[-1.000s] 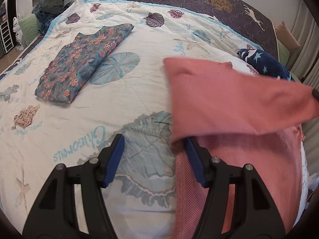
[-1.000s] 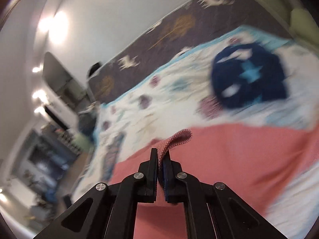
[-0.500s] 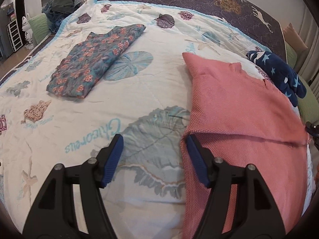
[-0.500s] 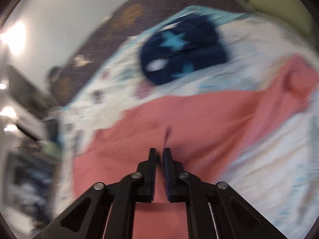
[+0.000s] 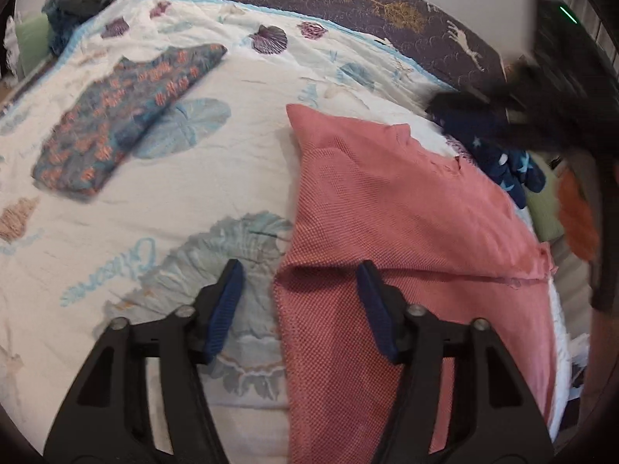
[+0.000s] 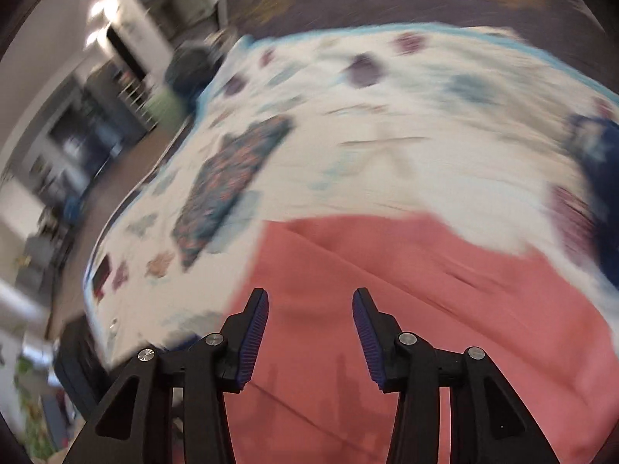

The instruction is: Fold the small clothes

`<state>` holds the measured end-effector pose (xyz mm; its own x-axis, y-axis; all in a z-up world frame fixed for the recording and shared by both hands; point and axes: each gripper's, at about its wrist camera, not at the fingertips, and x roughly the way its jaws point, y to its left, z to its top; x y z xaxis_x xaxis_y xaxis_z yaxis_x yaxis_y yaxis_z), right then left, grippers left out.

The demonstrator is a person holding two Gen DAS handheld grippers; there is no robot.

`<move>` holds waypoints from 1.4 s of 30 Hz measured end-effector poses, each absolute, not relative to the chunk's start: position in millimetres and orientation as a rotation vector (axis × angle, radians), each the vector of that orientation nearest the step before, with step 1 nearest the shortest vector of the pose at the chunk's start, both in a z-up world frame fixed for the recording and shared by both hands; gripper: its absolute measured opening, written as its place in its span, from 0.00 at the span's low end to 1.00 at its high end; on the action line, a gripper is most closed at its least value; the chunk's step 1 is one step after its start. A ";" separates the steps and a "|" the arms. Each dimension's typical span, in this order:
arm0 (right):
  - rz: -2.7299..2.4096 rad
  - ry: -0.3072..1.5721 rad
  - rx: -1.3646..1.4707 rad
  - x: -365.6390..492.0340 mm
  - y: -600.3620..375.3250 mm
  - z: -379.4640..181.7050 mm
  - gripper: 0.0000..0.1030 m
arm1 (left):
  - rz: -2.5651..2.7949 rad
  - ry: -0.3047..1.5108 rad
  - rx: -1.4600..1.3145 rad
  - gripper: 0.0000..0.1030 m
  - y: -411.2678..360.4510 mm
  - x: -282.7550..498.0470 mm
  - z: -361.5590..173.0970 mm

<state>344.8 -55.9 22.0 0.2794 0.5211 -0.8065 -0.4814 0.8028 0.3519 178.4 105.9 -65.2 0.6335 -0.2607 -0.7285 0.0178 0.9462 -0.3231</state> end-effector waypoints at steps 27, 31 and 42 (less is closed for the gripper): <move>0.473 1.116 0.134 416.3 -16.4 -9.4 0.06 | -0.208 0.827 -0.452 0.13 131.3 168.5 -71.1; 0.431 1.079 0.126 368.1 -78.7 -1.6 0.16 | -0.176 0.806 -0.501 0.16 142.3 165.8 -70.8; -0.312 1.044 0.371 296.3 -383.1 -22.4 0.19 | -0.218 0.731 -0.272 0.23 85.9 147.3 -27.7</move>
